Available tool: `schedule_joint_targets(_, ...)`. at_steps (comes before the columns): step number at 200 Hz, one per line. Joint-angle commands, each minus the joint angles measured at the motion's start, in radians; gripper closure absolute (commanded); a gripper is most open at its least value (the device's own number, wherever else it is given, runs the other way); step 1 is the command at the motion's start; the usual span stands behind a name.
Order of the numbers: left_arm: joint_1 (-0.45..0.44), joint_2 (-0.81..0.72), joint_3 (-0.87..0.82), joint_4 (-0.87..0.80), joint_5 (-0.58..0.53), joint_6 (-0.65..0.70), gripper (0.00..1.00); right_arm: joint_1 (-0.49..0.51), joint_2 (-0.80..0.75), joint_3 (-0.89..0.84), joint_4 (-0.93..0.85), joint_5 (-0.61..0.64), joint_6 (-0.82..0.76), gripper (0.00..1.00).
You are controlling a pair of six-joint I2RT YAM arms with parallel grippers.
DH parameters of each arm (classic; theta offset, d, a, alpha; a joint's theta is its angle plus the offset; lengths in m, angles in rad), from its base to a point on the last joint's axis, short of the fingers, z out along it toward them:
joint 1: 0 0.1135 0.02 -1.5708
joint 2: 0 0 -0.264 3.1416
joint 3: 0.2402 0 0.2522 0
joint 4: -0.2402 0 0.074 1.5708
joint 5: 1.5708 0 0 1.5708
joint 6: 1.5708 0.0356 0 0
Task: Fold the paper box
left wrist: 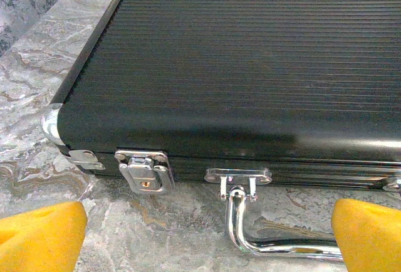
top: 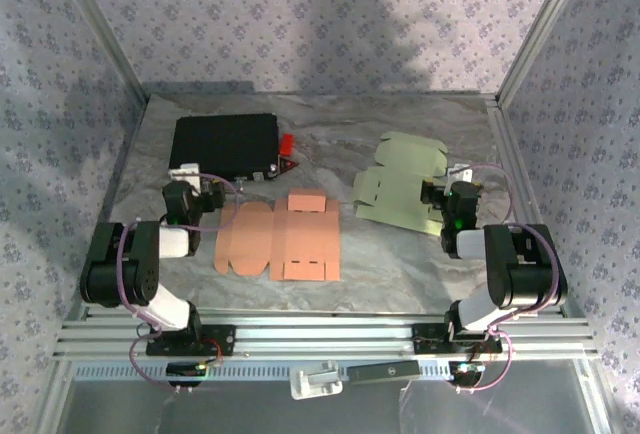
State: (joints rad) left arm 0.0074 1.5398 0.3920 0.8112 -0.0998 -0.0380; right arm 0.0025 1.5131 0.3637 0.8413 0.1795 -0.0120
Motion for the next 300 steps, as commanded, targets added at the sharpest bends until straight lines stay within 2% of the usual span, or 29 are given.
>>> schedule_joint_targets(1, 0.005, -0.006, 0.019, 0.008, 0.016, 0.0, 0.0, -0.007, 0.006, 0.015, -0.011, 0.017, 0.012, 0.01)
schedule_joint_targets(143, 0.006, -0.005, 0.017, 0.015, 0.027, 0.005, 0.0, -0.008, 0.004, 0.009, 0.0, 0.017, 0.014, 0.01)
schedule_joint_targets(176, -0.001, -0.03, -0.045, 0.121, 0.038, 0.014, 0.0, -0.003, -0.127, -0.02, -0.051, 0.066, 0.022, 0.01)
schedule_joint_targets(186, -0.046, -0.112, -0.097, 0.149, -0.05, 0.042, 0.0, 0.037, -0.216, -0.006, -0.118, 0.118, -0.009, 0.01)
schedule_joint_targets(199, -0.153, -0.326, -0.096, -0.019, -0.182, 0.099, 0.0, 0.093, -0.394, 0.062, -0.309, 0.171, -0.002, 0.01)
schedule_joint_targets(210, -0.216, -0.531, -0.025, -0.257, -0.192, 0.074, 0.0, 0.137, -0.555, 0.183, -0.543, 0.18, 0.041, 0.01)
schedule_joint_targets(222, -0.313, -0.696, 0.078, -0.46, -0.268, 0.033, 0.01, 0.156, -0.689, 0.383, -0.855, 0.146, 0.247, 0.01)
schedule_joint_targets(231, -0.363, -0.77, 0.189, -0.678, -0.353, -0.102, 0.0, 0.142, -0.727, 0.545, -1.093, 0.055, 0.4, 0.01)
schedule_joint_targets(241, -0.361, -0.823, 0.333, -1.035, -0.371, -0.463, 0.0, 0.131, -0.748, 0.675, -1.313, -0.001, 0.572, 0.01)
schedule_joint_targets(245, -0.356, -0.837, 0.384, -1.139, -0.372, -0.587, 0.0, 0.128, -0.756, 0.693, -1.36, -0.068, 0.604, 0.01)
schedule_joint_targets(250, -0.343, -0.853, 0.395, -1.139, -0.331, -0.633, 0.0, 0.115, -0.763, 0.709, -1.377, -0.162, 0.6, 0.01)
schedule_joint_targets(255, -0.316, -0.861, 0.398, -1.112, -0.164, -0.614, 0.0, 0.098, -0.765, 0.739, -1.381, -0.227, 0.582, 0.05)
schedule_joint_targets(261, -0.282, -0.853, 0.425, -1.117, 0.021, -0.623, 0.0, 0.099, -0.757, 0.791, -1.451, -0.306, 0.57, 0.04)
schedule_joint_targets(269, -0.274, -0.812, 0.485, -1.227, 0.14, -0.674, 0.02, 0.137, -0.747, 0.861, -1.562, -0.346, 0.583, 0.03)
schedule_joint_targets(276, -0.307, -0.764, 0.547, -1.335, 0.17, -0.711, 0.05, 0.2, -0.747, 0.89, -1.654, -0.306, 0.605, 0.08)
schedule_joint_targets(284, -0.385, -0.708, 0.594, -1.468, 0.161, -0.723, 0.12, 0.301, -0.766, 0.881, -1.746, -0.237, 0.646, 0.13)
schedule_joint_targets(300, -0.588, -0.647, 0.596, -1.624, 0.039, -0.762, 0.17, 0.504, -0.817, 0.755, -1.819, -0.151, 0.767, 0.19)
